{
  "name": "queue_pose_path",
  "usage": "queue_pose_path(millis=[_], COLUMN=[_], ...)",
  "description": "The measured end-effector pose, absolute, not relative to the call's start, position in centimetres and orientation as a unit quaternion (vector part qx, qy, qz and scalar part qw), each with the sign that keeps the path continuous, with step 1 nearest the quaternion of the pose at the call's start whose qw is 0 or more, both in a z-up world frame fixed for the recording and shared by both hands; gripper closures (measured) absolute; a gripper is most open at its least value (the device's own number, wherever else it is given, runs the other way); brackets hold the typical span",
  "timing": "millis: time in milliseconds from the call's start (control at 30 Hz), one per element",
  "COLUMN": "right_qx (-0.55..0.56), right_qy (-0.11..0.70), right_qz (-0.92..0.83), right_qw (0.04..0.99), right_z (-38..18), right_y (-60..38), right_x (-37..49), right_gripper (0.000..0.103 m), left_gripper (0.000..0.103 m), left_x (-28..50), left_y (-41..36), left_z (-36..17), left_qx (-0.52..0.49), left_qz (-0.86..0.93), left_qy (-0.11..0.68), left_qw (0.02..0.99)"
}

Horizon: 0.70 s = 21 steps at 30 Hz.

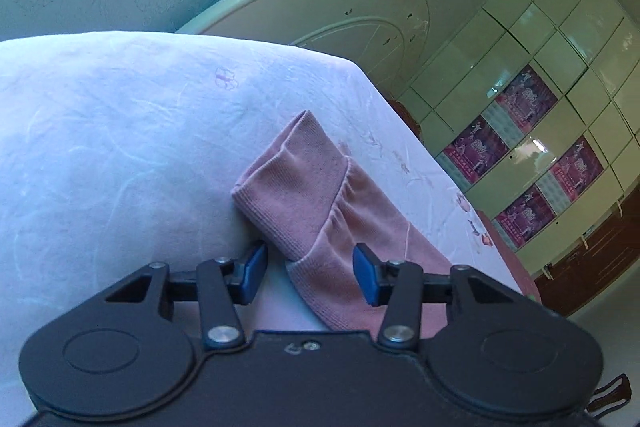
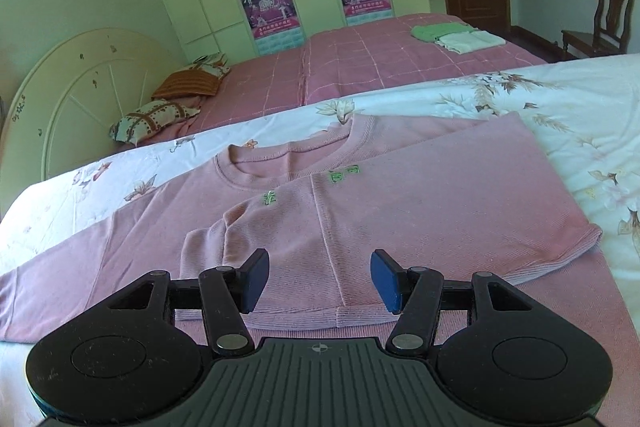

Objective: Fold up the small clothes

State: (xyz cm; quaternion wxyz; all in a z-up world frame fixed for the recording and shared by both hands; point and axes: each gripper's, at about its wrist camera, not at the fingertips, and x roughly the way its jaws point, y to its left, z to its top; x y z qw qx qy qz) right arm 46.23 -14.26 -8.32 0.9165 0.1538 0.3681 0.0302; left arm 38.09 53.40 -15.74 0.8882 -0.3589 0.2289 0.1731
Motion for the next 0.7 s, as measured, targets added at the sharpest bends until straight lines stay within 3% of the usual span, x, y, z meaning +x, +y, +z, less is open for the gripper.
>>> queue_pose_path(millis=[67, 133, 200, 433, 700], right_qx=[0.153, 0.153, 0.155, 0.171, 0.200], right_qy=[0.369, 0.371, 0.375, 0.377, 0.363], right_qz=[0.026, 0.018, 0.007, -0.012, -0.014], right_qw=[0.916, 0.916, 0.914, 0.910, 0.910], right_z=[-8.4, -8.5, -8.7, -9.2, -9.6], right_y=[-14.3, -14.5, -15.0, -17.9, -21.7], right_x=[46.3, 46.4, 46.6, 46.7, 45.9], right_gripper=[0.046, 0.046, 0.046, 0.046, 0.046], left_gripper=[0.059, 0.068, 0.092, 0.095, 0.095], left_x=[38.9, 39.2, 39.4, 41.4, 45.9], left_y=[53.4, 53.6, 54.1, 46.9, 29.9], left_z=[-16.0, -16.0, -16.1, -10.9, -6.9], left_qx=[-0.353, -0.357, -0.363, -0.201, -0.114], left_qz=[0.170, 0.181, 0.213, 0.172, -0.002], left_qy=[0.228, 0.221, 0.216, 0.207, 0.219], left_qw=[0.891, 0.889, 0.881, 0.942, 0.969])
